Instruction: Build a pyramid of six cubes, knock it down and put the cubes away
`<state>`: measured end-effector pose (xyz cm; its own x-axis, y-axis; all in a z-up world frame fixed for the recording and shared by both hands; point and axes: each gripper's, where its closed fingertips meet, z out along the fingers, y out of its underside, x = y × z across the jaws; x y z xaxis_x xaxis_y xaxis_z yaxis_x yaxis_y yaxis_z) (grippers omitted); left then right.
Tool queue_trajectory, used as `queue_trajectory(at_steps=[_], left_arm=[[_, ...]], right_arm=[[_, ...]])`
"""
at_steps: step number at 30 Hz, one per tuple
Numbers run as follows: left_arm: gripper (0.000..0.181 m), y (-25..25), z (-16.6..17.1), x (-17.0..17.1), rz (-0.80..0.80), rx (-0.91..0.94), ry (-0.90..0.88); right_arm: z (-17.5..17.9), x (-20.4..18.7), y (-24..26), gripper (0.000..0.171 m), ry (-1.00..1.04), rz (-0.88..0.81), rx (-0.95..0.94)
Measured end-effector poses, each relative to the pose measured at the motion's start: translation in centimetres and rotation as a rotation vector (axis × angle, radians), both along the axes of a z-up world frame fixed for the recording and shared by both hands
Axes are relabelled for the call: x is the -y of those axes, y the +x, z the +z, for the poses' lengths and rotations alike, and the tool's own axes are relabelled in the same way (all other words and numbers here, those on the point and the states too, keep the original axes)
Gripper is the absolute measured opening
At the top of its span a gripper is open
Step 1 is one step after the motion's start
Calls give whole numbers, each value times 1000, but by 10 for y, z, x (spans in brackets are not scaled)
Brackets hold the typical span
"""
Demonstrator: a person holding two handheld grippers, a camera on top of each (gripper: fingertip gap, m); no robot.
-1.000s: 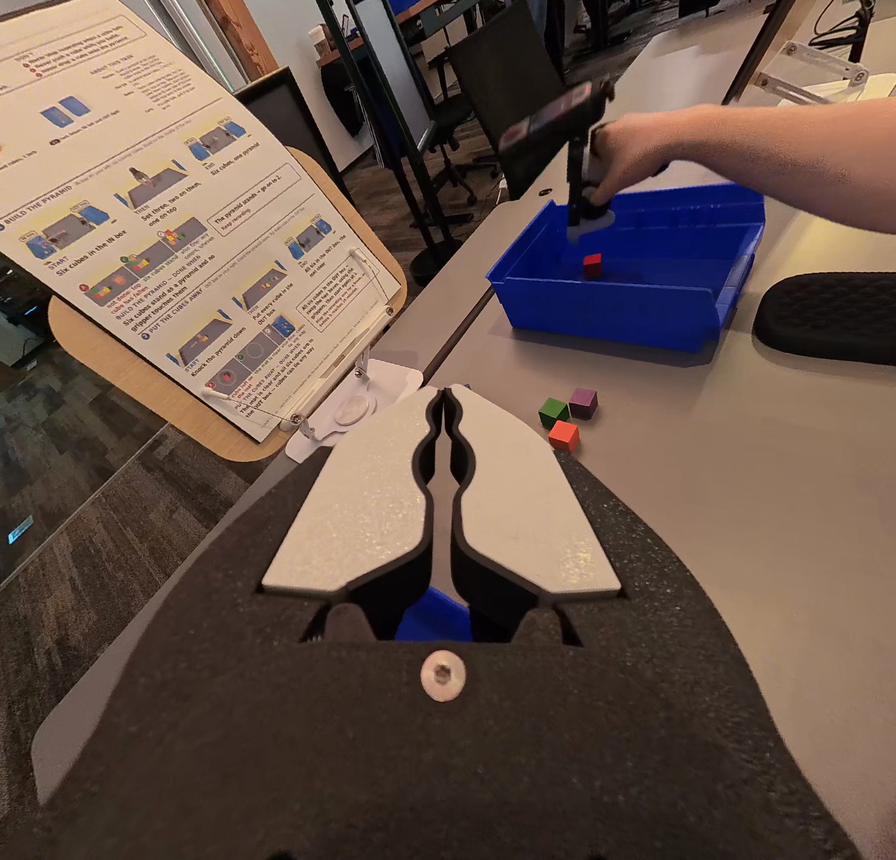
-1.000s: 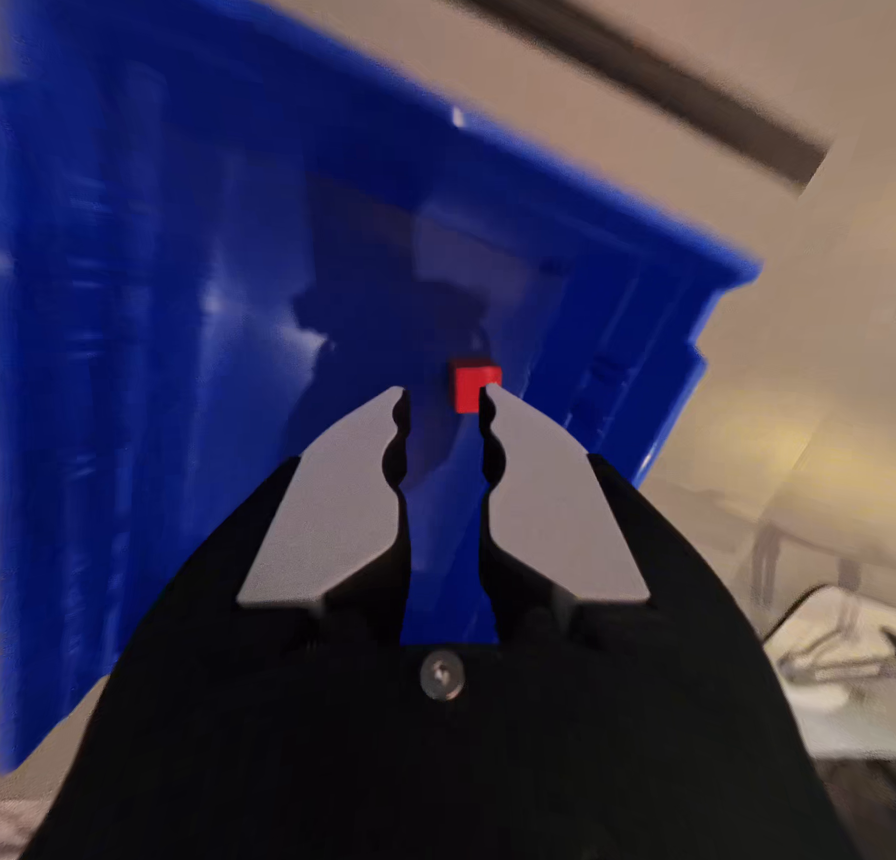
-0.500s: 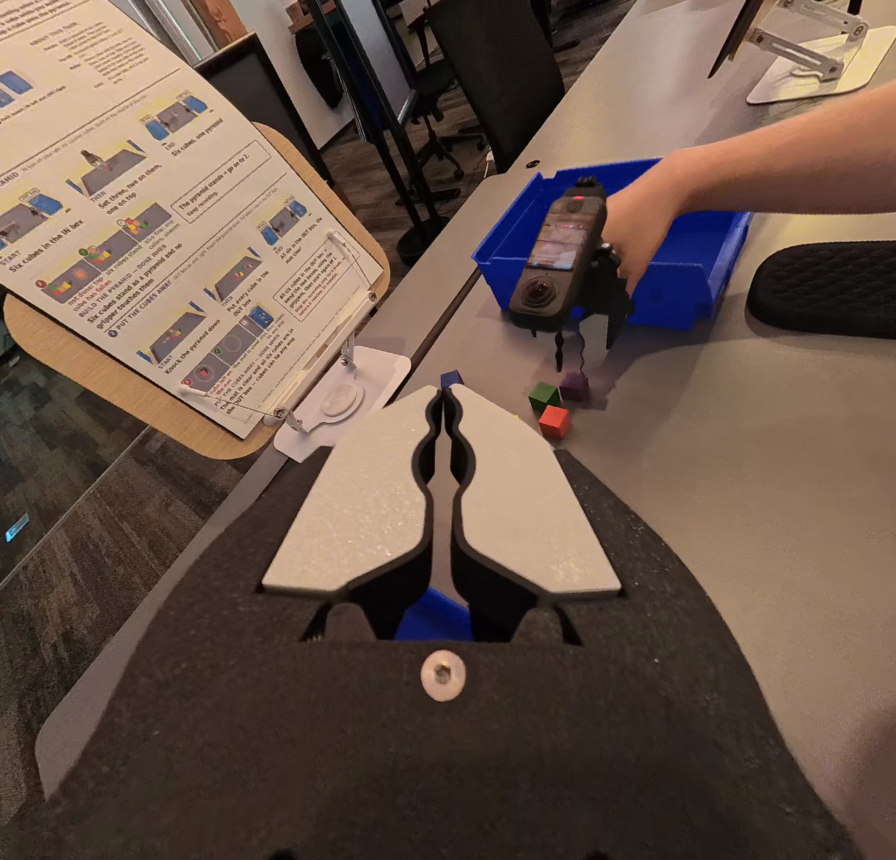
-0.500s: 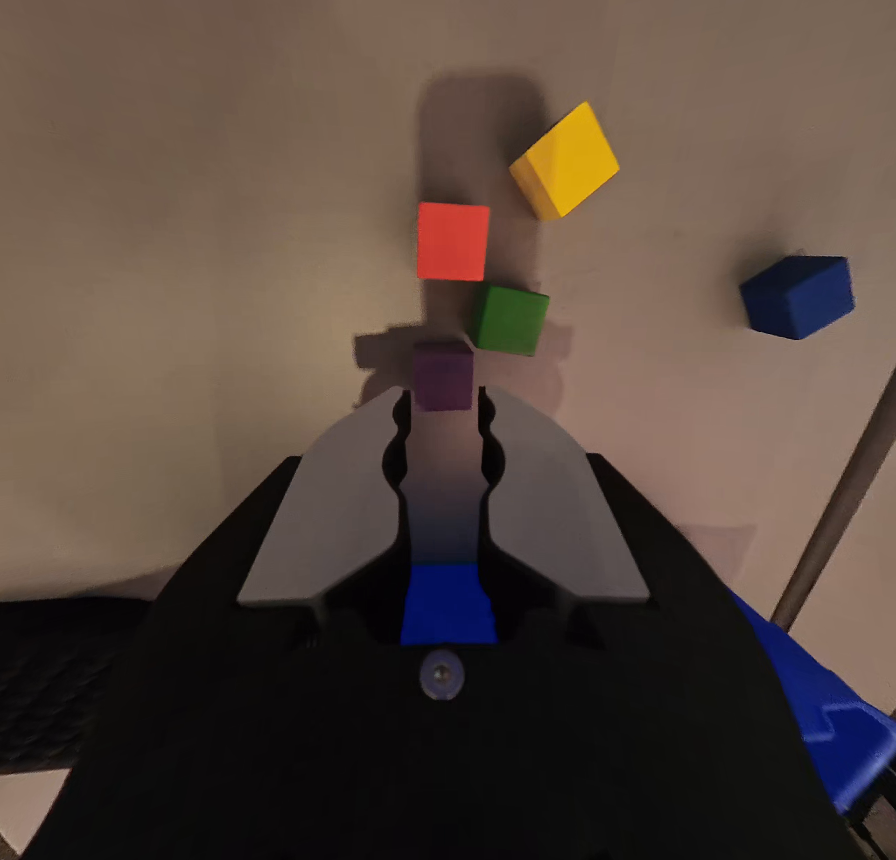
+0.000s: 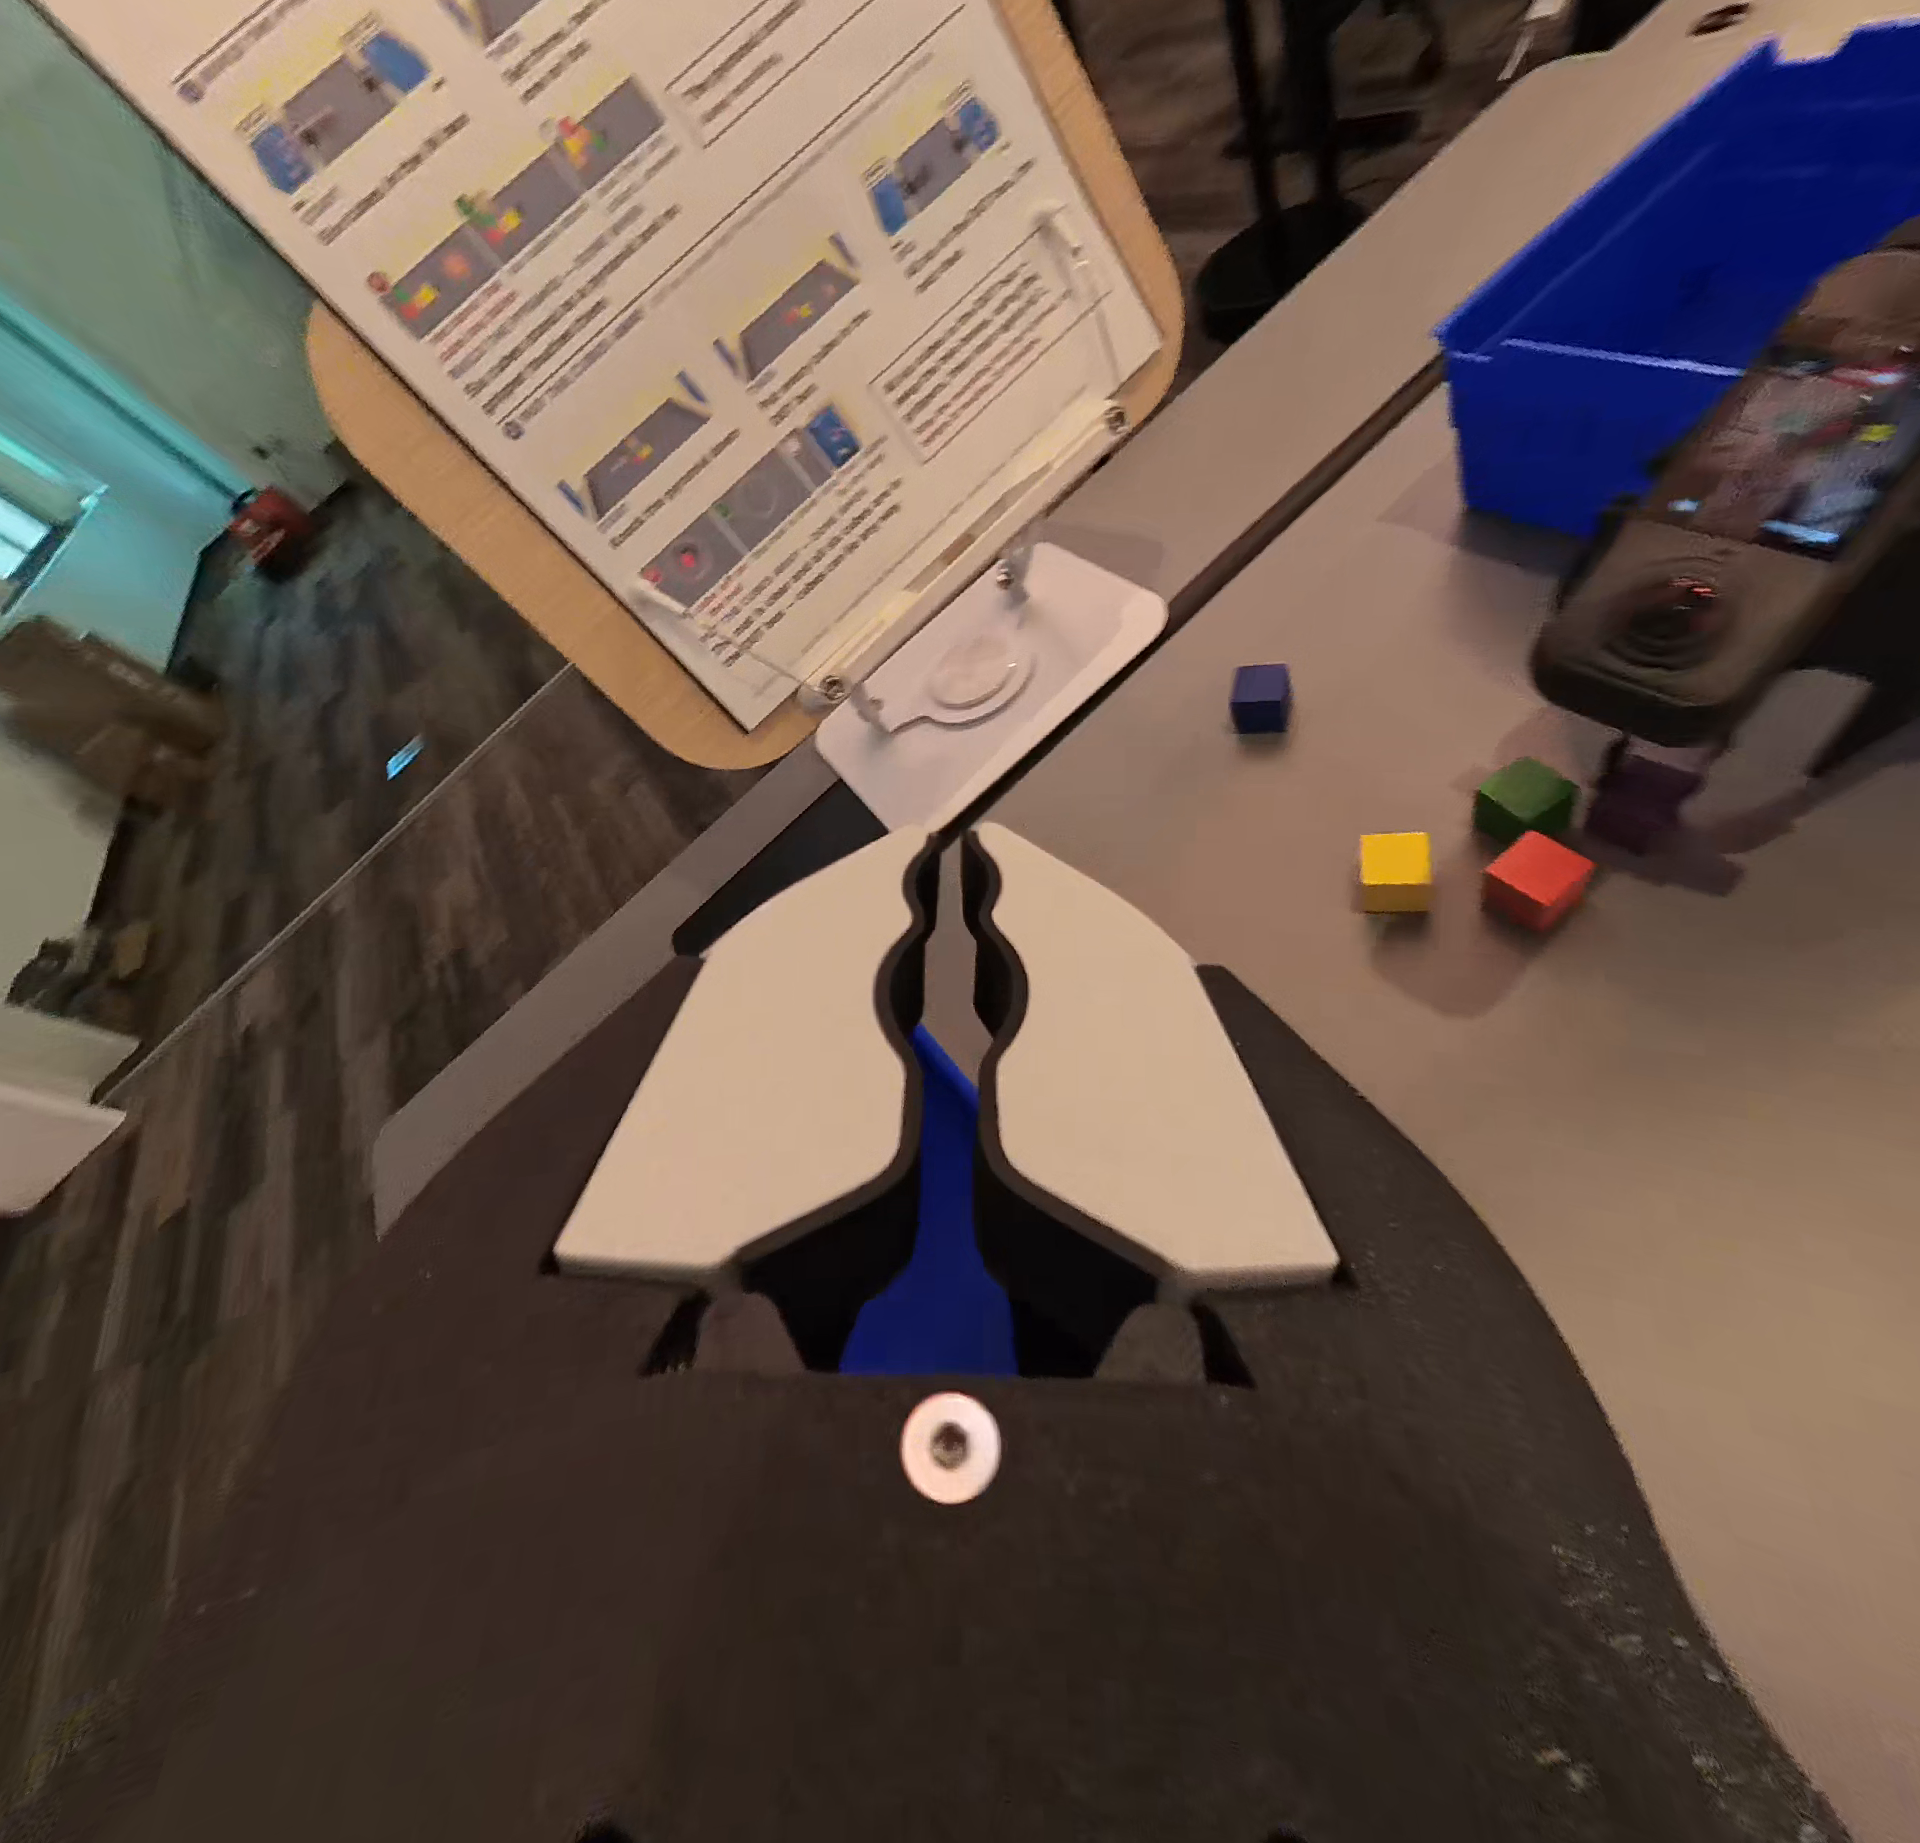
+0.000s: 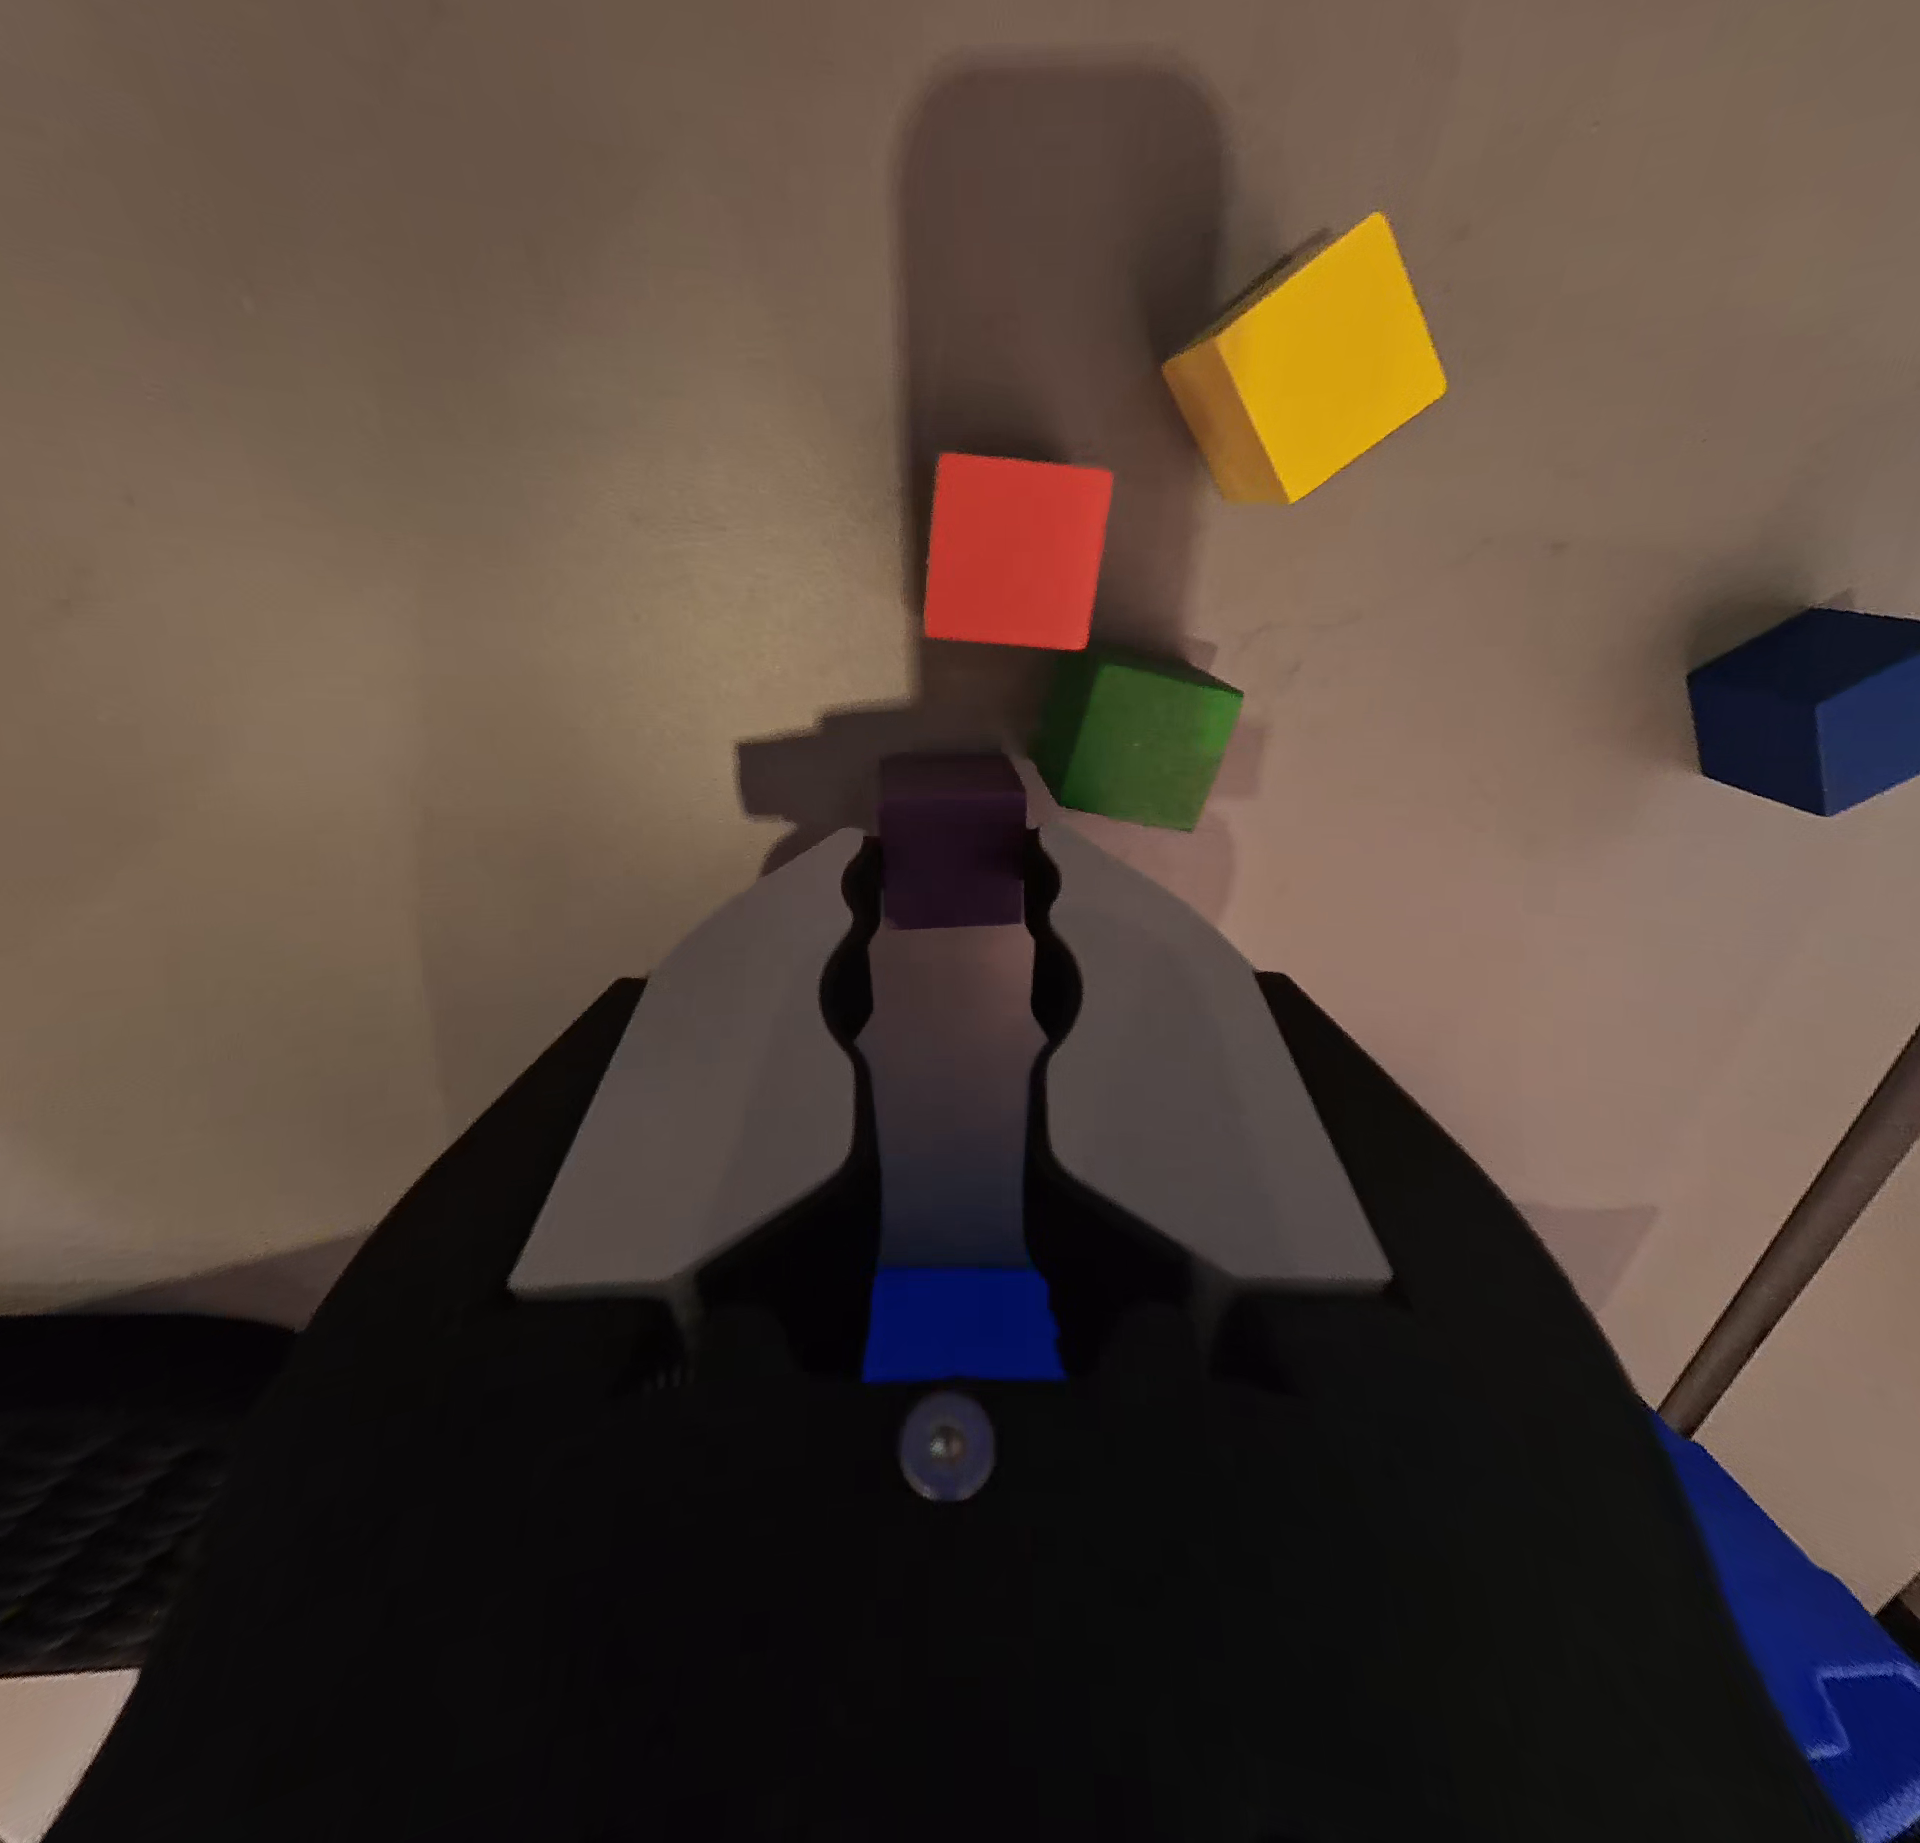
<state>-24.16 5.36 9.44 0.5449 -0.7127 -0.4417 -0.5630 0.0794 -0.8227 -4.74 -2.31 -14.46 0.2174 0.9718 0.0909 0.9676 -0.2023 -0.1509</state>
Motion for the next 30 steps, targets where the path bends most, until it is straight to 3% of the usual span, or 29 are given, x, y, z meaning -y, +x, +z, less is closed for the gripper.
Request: queue_trajectory(at_steps=[5,9,11,14,17,20,24,30], left_arm=[[5,-1,-10,-20,90,1,-14],[7,-4,-18,-28,133,-43,-7],[7,-3,-20,-27,127,-48,-17],[8,-3,-22,-26,123,-57,-26],[9,-3,-25,-23,113,-75,-45],[9,-3,-25,-22,103,-73,-49],[9,-3,-27,-21,92,-78,-64],[10,-4,-31,-23,98,-89,-76]], right_arm=[[30,4,-1,28,65,0,-38],[93,-3,15,28,218,-47,-96],[133,-15,41,28,329,-139,-132],[171,-38,114,27,410,-414,-146],[155,-43,180,28,281,-699,-201],[108,-32,216,28,114,-911,-179],[51,-18,236,29,20,-1012,-86],[15,-17,243,29,-59,-1101,-59]])
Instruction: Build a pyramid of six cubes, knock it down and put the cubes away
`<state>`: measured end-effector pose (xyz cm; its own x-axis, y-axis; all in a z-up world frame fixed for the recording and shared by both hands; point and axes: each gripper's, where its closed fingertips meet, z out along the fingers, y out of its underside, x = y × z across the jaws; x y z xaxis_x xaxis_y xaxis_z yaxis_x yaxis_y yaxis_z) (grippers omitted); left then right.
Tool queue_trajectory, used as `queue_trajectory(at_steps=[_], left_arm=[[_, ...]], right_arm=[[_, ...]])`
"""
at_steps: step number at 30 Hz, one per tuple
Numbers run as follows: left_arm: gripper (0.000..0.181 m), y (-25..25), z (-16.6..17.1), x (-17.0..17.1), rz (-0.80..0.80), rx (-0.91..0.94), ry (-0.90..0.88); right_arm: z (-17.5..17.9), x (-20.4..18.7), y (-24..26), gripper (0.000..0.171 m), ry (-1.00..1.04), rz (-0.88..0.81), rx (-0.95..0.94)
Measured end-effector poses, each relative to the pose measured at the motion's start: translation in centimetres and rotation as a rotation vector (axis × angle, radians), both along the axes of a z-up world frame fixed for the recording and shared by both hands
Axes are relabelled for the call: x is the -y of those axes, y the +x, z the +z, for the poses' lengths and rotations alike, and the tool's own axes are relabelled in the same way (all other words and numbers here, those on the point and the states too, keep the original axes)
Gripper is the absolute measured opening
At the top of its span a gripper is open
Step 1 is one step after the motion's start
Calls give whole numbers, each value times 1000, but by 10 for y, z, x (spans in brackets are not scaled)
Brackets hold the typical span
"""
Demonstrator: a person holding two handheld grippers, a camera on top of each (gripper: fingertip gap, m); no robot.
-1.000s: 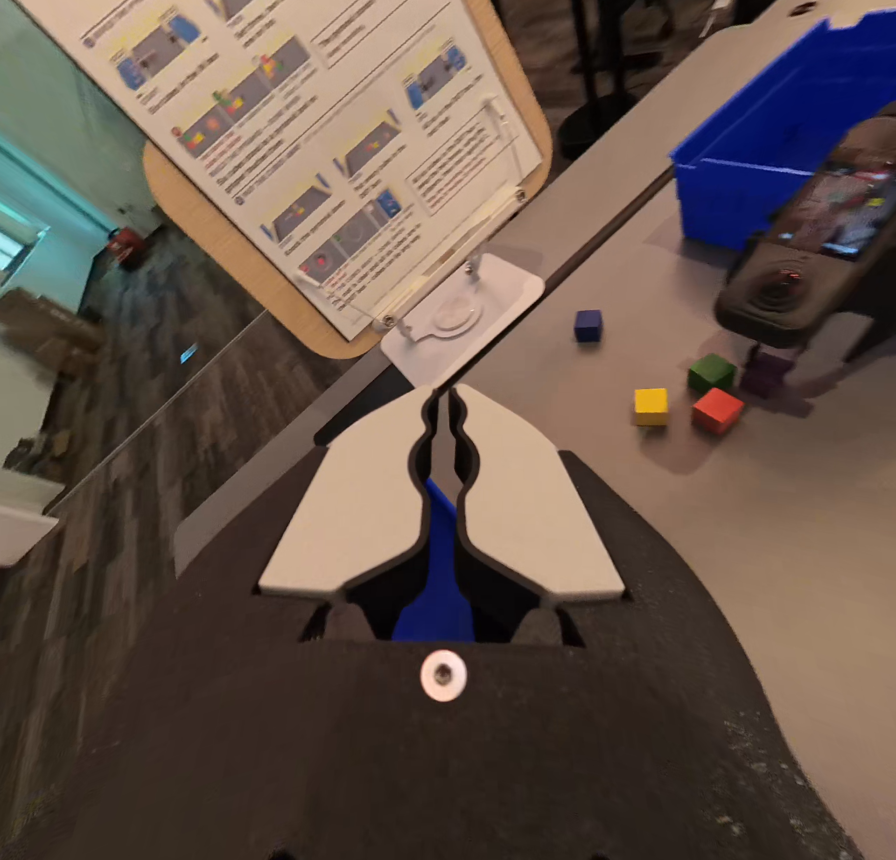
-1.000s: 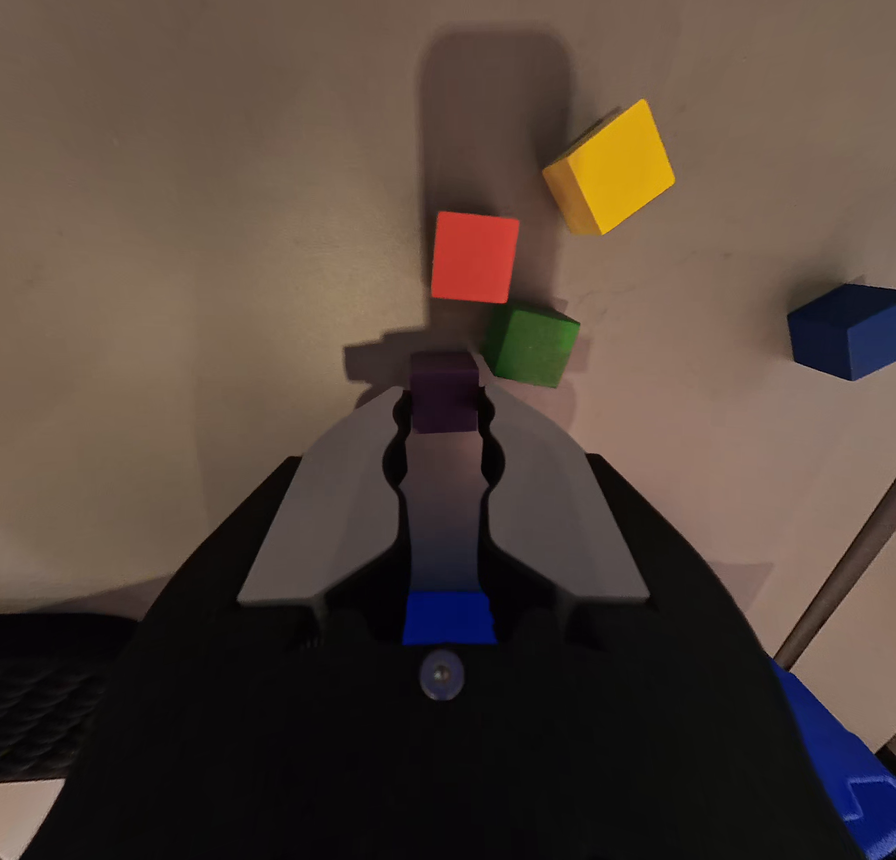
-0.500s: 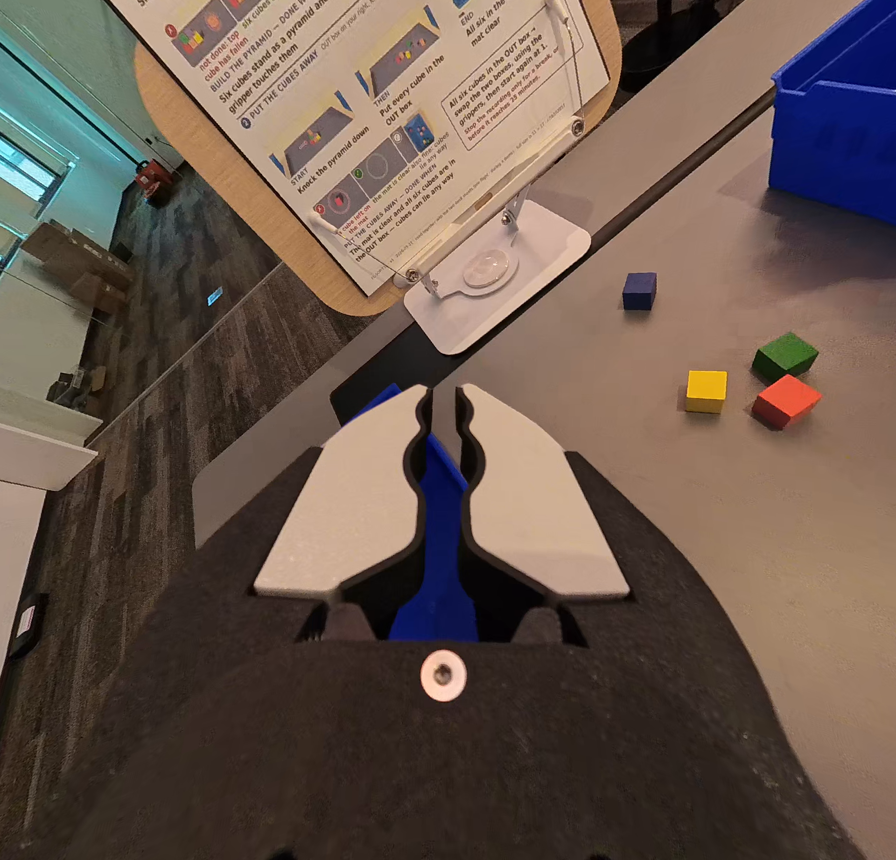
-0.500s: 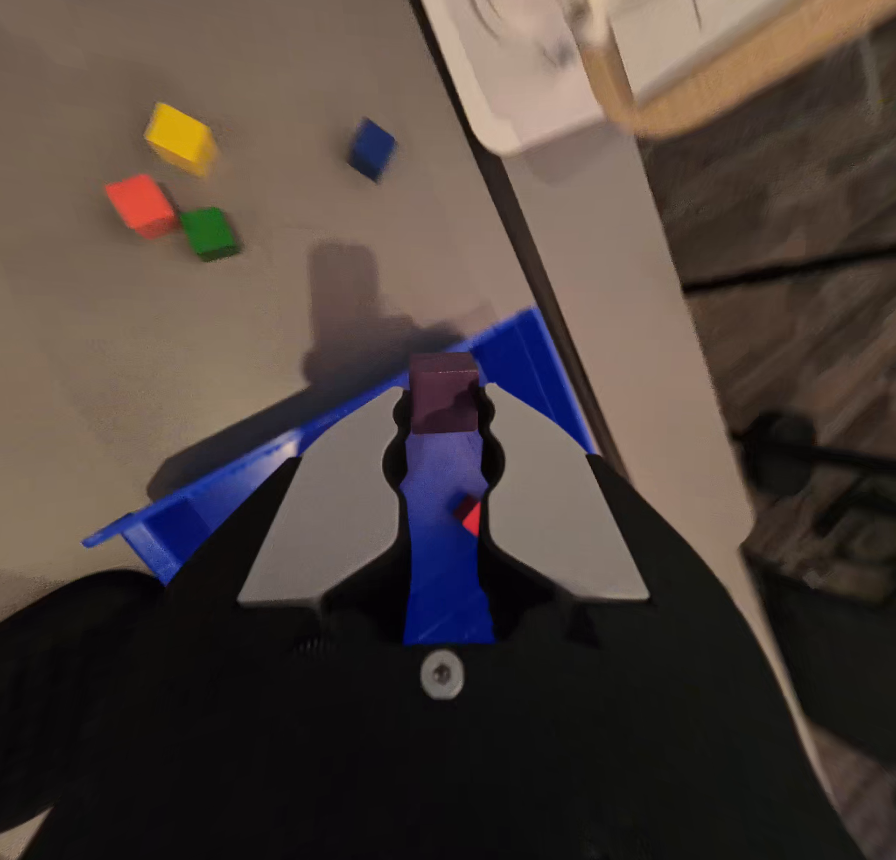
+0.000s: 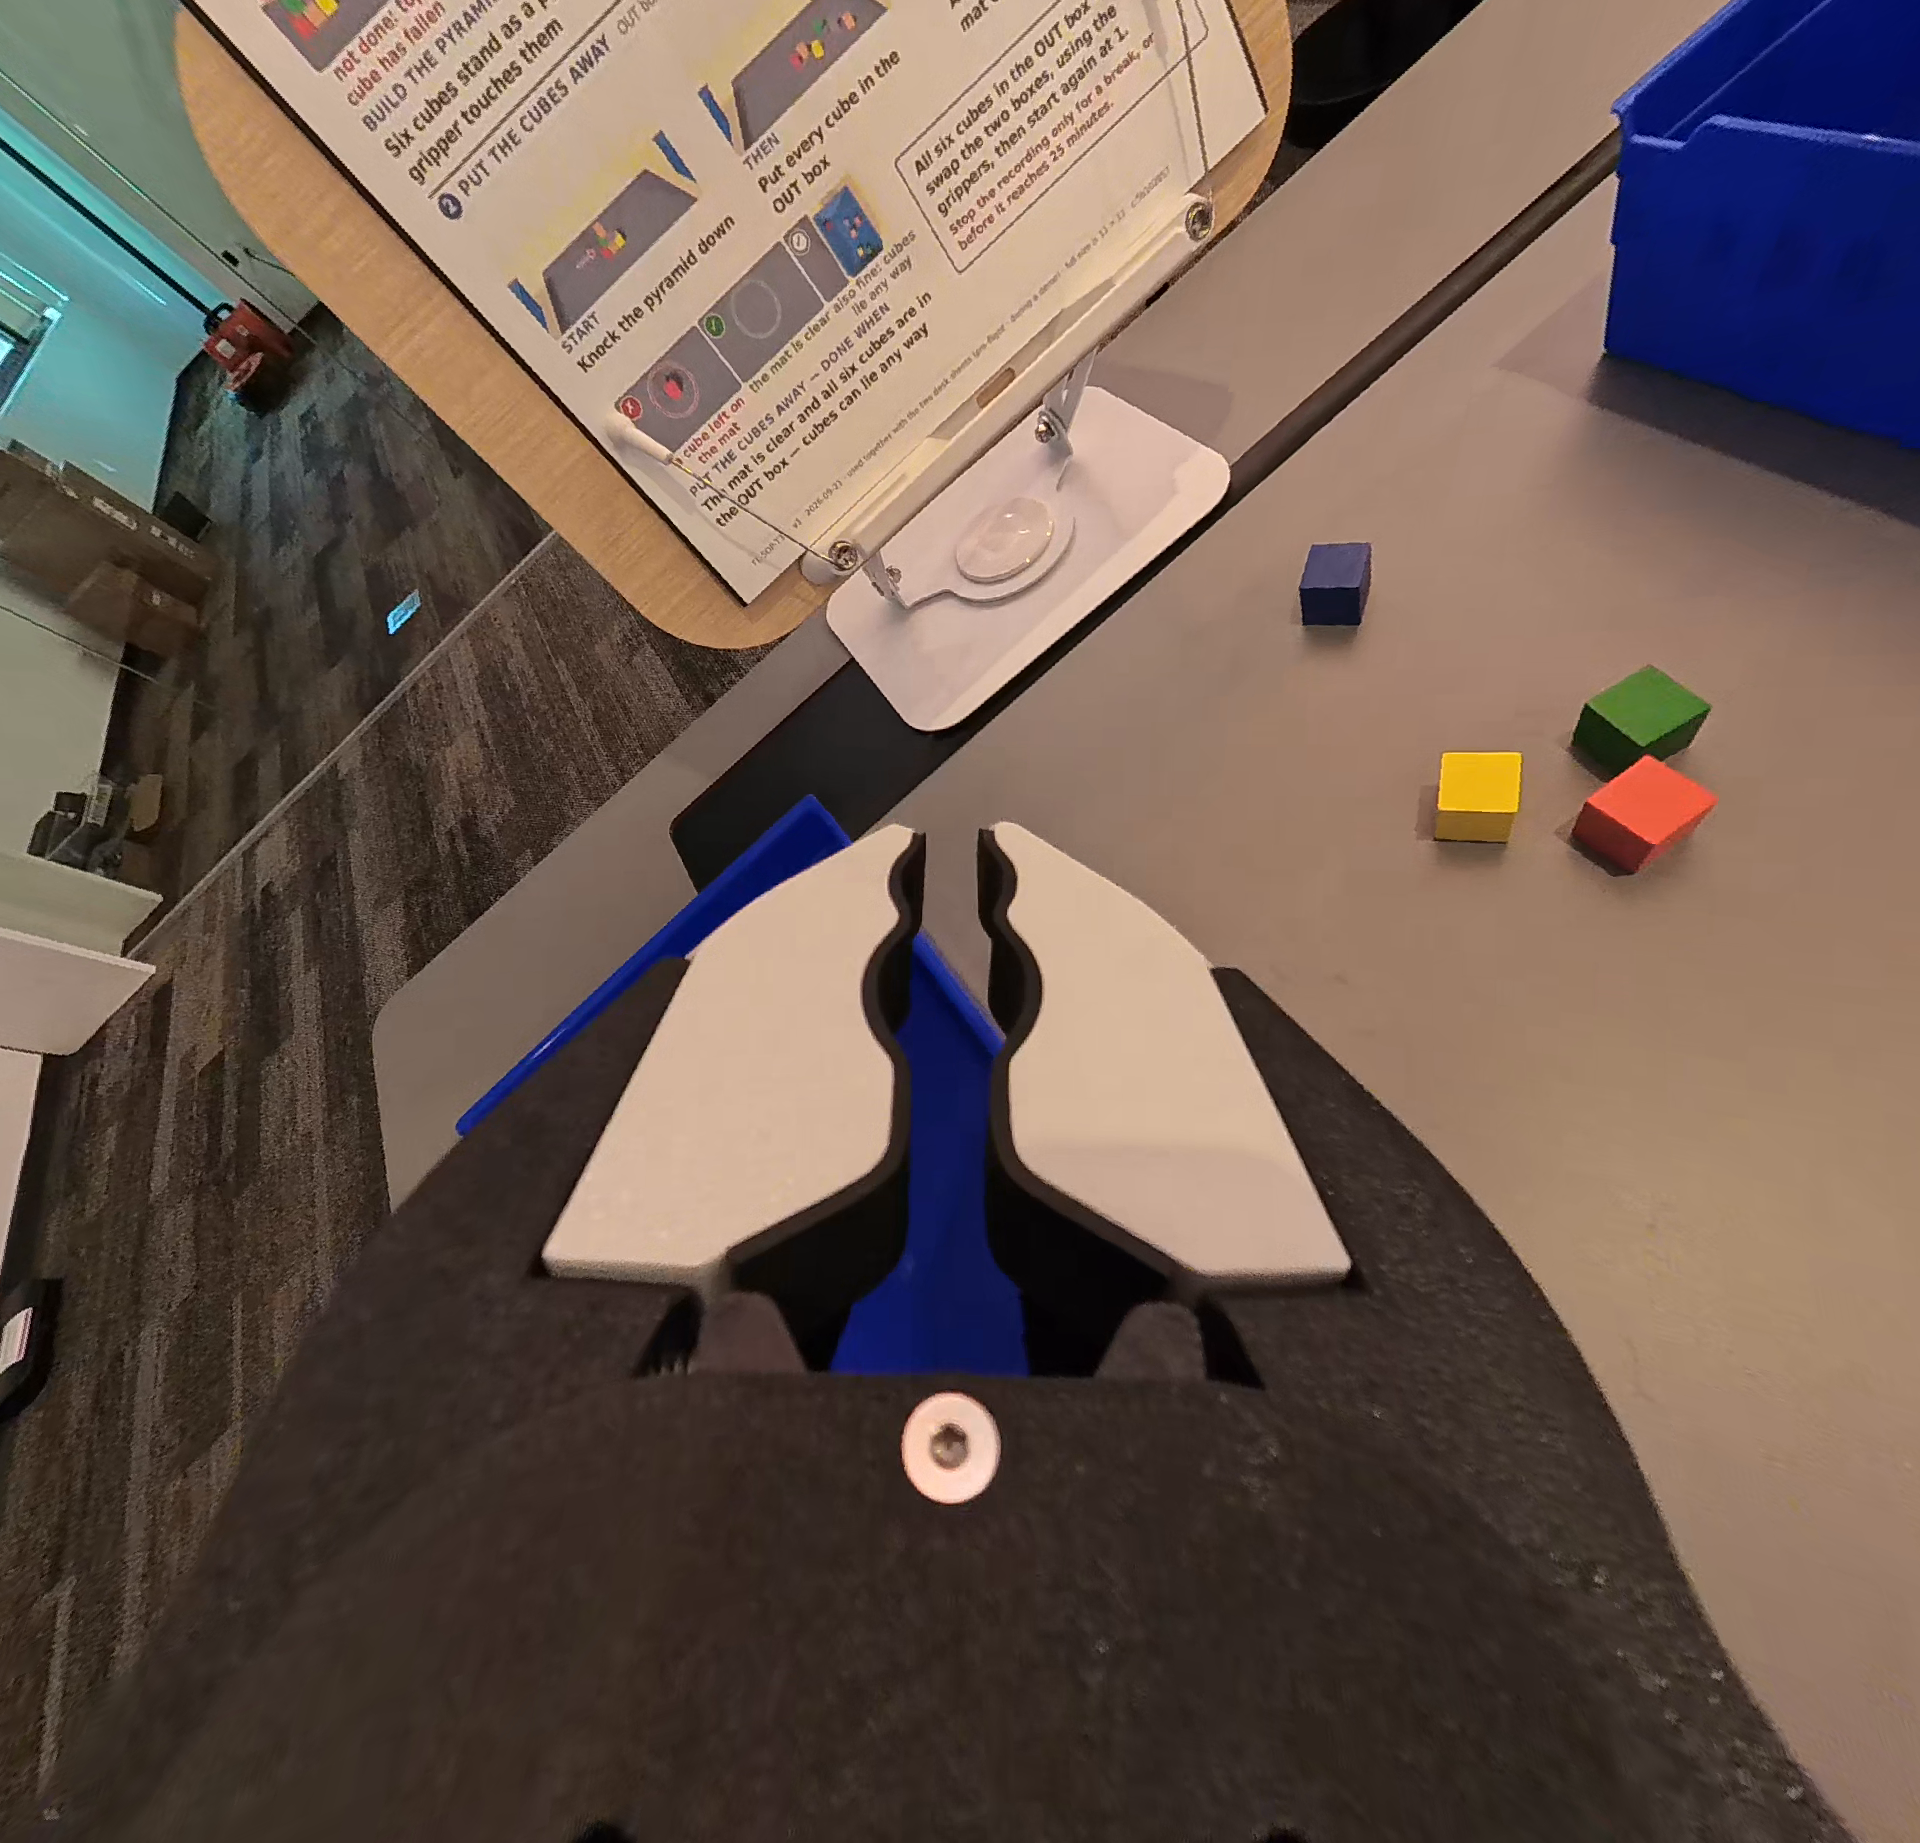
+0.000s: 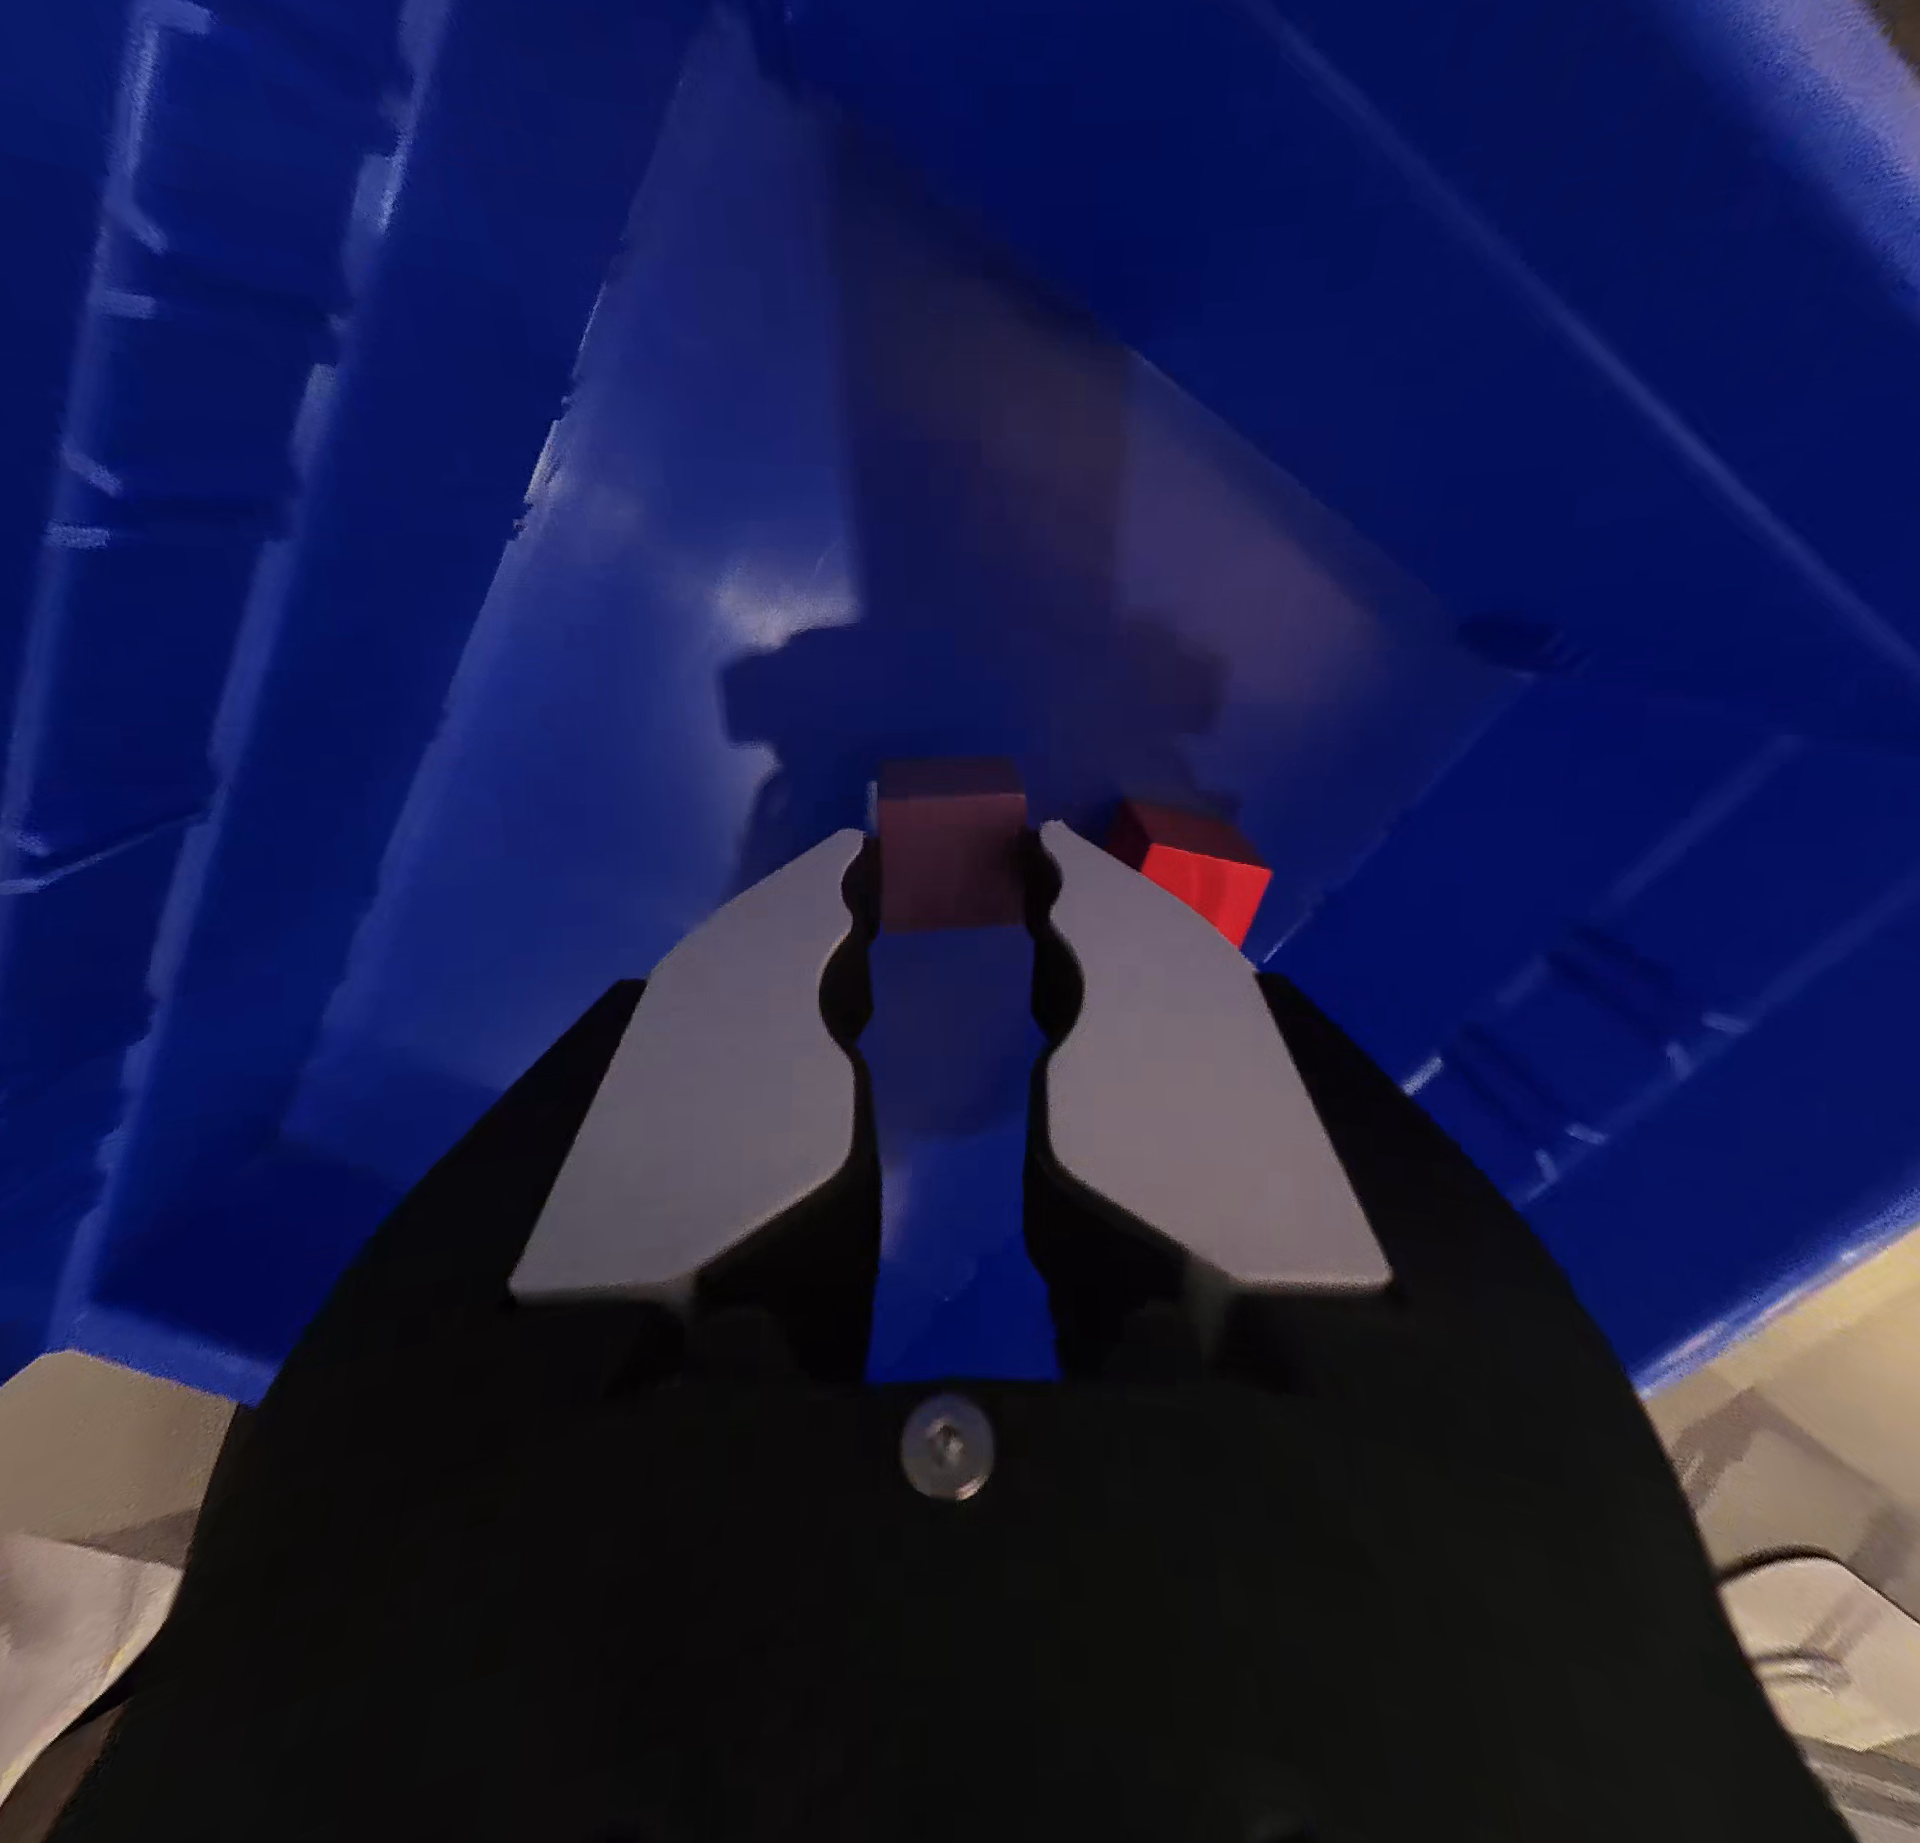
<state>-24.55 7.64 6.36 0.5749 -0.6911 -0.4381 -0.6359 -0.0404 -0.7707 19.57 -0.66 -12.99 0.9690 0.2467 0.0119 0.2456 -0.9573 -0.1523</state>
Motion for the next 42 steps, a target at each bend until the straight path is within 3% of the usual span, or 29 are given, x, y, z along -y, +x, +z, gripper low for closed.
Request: queue_trajectory(at_steps=[7,9,13,15,17,19,23,28,38,40,42], left_arm=[[9,0,-2,0,-5,-7,-7],[9,-1,-2,-1,-3,-7,-10],[9,-3,1,-1,-4,4,-7],[9,-4,2,-1,0,5,-6],[9,-4,1,-2,0,-5,-8],[9,-5,-2,-2,4,-16,-12],[9,-4,-4,-1,-1,-23,-20],[9,-3,-2,2,-15,-20,-14],[9,-6,-5,-2,-7,-29,-26],[10,-7,-5,-2,-6,-28,-27],[10,-8,-6,-3,-1,-31,-28]], right_arm=[[-12,-4,3,29,1,12,28],[0,-10,1,38,45,20,28],[83,-39,-38,40,323,87,-17],[131,-50,-92,39,495,228,-71],[147,-47,-159,39,535,442,-133],[124,-37,-208,39,459,654,-99],[42,-24,-240,39,203,850,36],[-4,-23,-248,38,108,894,21],[-14,-21,-250,28,61,856,-21],[0,-21,-252,28,108,849,-36],[37,-24,-255,28,222,832,-48]])
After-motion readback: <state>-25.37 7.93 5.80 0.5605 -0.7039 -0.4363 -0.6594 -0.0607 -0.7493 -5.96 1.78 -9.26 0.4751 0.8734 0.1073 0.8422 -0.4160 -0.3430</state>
